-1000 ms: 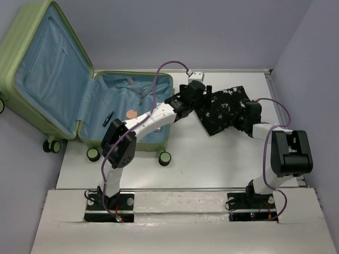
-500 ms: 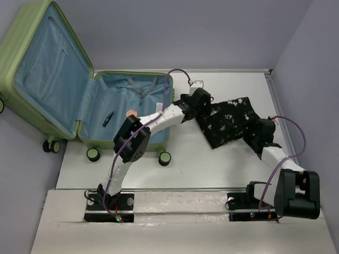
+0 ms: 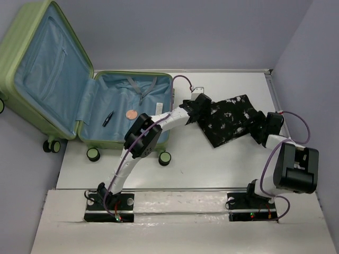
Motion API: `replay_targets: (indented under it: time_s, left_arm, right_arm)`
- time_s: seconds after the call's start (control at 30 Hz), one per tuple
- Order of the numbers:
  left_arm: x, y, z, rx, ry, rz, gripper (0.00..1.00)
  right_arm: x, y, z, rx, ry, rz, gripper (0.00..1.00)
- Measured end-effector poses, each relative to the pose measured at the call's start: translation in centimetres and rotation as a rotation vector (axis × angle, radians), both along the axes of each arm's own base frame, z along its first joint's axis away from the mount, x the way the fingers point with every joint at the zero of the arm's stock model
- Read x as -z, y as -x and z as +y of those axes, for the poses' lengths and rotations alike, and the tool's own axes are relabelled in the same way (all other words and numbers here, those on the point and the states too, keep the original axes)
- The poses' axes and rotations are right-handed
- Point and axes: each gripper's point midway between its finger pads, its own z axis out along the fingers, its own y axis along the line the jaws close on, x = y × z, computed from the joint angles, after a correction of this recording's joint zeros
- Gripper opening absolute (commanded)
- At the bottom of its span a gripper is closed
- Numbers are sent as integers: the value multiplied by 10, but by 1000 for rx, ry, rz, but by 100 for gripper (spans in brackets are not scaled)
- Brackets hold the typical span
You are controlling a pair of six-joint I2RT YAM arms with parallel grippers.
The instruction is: Pack the luggage
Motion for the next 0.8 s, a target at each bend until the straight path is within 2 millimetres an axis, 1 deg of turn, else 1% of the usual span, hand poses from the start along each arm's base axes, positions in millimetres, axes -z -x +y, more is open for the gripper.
replay_targets:
  time_s: [0.03,0.07,0.1,0.13,0.17,0.2,0.23,0.3,0.33,0.37,0.43,0.53,0.63,0.73,0.8]
  left_arm:
    - [0,-1,-1,1,10,1,89]
    - [0,-2,-3,3,21,1,82]
    - [0,-3,-3,3,29,2,79]
    - [-1,-4,-5,5,39,2,73]
    - [-1,-5,-6,8,47,0,57]
    - [-2,-5,-8,10,55,-1,51]
    - [-2,-6,-8,8,62,-1,37]
    - [-4,-8,-11,14,79,-8,25]
    - [-5,-9,-12,15,87,-11,17]
    - [-6,-10,-13,18,95,-13,14]
    - [-8,-11,-15,26,106,-15,6]
    - [-9,-13,-15,28,116,-18,6]
    - [-9,-14,-13,33,133,-26,6]
    - [-17,-9,-11,51,147,-22,6]
    - [-35,-3,-14,77,172,-25,6]
  right_arm:
    - [0,-4,2,-15,-13,-14,84]
    - [0,-7,5,-27,-23,-24,77]
    - [-1,-12,7,-41,-38,-39,73]
    - [1,-15,11,-52,-61,-45,63]
    - [2,-19,14,-66,-80,-54,59]
    - [4,-22,16,-74,-98,-64,53]
    - [6,-24,17,-79,-112,-67,40]
    - [7,-26,18,-79,-127,-70,24]
    - [10,-25,19,-74,-145,-64,11]
    - [10,-26,20,-74,-154,-66,7]
    - [8,-29,22,-75,-177,-86,7]
    - [6,-31,24,-72,-204,-129,7]
    - [2,-27,30,-68,-241,-177,7]
    - [-19,-23,38,-91,-258,-221,7]
    - [-48,-23,47,-131,-242,-283,7]
